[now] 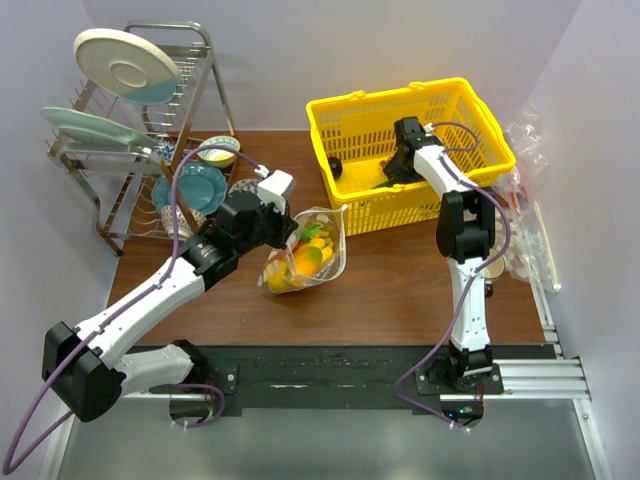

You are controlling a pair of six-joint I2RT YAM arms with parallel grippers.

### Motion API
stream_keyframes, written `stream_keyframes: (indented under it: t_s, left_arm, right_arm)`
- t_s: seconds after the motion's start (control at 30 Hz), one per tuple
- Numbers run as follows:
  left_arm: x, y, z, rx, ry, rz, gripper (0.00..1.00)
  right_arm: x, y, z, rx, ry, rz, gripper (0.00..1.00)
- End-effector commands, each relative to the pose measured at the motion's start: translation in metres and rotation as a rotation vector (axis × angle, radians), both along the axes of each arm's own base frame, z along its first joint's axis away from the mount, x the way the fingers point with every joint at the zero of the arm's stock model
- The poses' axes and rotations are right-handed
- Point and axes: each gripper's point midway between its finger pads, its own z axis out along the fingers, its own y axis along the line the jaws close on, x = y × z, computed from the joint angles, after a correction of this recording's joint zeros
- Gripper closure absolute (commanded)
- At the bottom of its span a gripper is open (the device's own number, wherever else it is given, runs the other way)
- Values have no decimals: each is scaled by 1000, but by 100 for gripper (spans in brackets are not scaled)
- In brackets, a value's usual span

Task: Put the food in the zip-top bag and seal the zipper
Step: Pick up the fake vegetable from the bin.

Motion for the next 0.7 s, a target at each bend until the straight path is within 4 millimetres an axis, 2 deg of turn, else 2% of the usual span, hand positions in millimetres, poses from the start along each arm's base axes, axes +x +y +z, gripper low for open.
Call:
stream_keyframes:
  t_s: [0.0,0.07,0.17,0.23,0.3,0.33,0.37,0.4,0.47,0.5,0.57,0.6,0.67]
  left_arm:
    - [6,2,20,-36,-75,5,100]
    - [6,1,20,-36,-73,3,100]
    - [7,2,20,-35,-74,8,100]
    - [7,3,20,-35,-74,9,100]
    - [7,3,20,-38,-73,9,100]
    - [7,2,19,-37,-70,6,100]
    - [7,2,18,-37,-69,6,100]
    - [8,2,19,-38,-70,6,100]
    - [8,1,18,-40,-64,-1,100]
    - [8,1,18,-40,-63,0,100]
    - [8,1,17,-40,-60,-1,100]
    - [8,1,17,-41,-62,-1,100]
    - [8,2,18,-42,-61,0,100]
  right_arm:
    - [19,-12,-1,6,-55,-78,43]
    - [24,-14,-7,-1,-59,-81,43]
    - [27,-14,-11,-4,-57,-71,56]
    - [25,-13,-8,-1,-57,-59,73]
    - [29,-10,13,15,-107,-52,75]
    - [24,-12,12,14,-104,-53,75]
    - [24,-12,22,18,-126,-50,75]
    - [28,-11,49,24,-185,-45,76]
    - [27,-12,70,27,-228,-38,76]
    - [28,-11,99,33,-288,-26,76]
    - [26,-8,121,49,-335,-5,76]
    - [29,-7,139,60,-388,7,76]
    - [23,-2,173,91,-467,33,77]
